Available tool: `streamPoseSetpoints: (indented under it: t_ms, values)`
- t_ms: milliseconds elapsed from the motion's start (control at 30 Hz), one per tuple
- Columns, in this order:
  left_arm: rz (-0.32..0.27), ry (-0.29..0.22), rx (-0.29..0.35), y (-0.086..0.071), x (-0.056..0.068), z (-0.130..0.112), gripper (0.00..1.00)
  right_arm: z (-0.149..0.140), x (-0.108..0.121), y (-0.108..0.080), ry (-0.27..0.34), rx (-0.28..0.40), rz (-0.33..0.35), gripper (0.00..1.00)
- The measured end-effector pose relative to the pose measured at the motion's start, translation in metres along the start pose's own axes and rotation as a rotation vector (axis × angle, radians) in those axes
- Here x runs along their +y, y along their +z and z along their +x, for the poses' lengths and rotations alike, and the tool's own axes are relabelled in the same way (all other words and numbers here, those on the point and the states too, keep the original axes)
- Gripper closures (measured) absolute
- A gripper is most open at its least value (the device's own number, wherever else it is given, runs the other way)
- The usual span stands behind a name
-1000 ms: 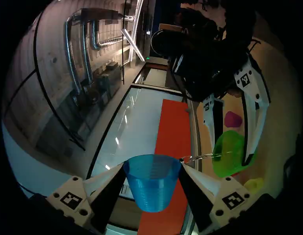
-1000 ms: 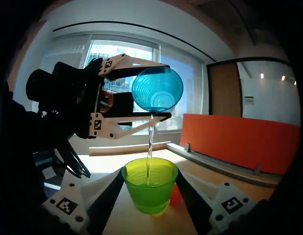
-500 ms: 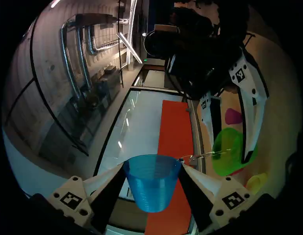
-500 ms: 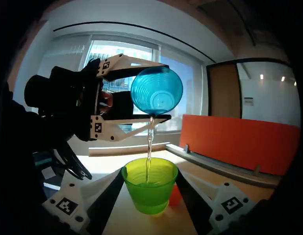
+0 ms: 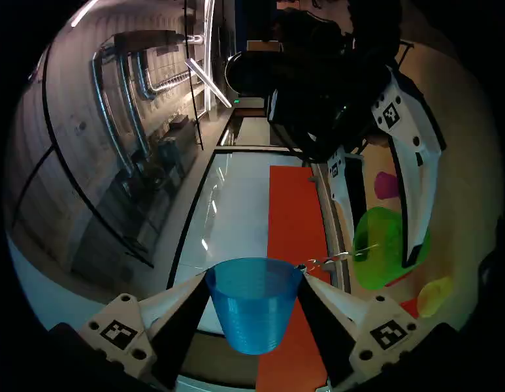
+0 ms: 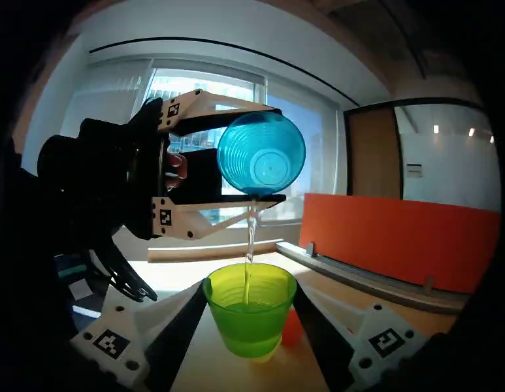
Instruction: Pour water
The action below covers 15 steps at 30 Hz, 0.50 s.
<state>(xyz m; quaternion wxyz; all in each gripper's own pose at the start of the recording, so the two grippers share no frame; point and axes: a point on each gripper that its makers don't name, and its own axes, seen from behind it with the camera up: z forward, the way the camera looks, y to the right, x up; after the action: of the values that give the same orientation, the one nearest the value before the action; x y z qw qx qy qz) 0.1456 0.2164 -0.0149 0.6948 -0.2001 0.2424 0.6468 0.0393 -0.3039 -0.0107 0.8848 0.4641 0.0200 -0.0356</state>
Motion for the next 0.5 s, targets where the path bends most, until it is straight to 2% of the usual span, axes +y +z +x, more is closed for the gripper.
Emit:
streamPoseSetpoints:
  t_ms: [500]
  values:
    - [0.016,0.082,0.003,-0.0036,-0.0076,0.0046,0.12,0.0019,0.0016,-0.0012,-0.001,0.005,-0.003,0.09]
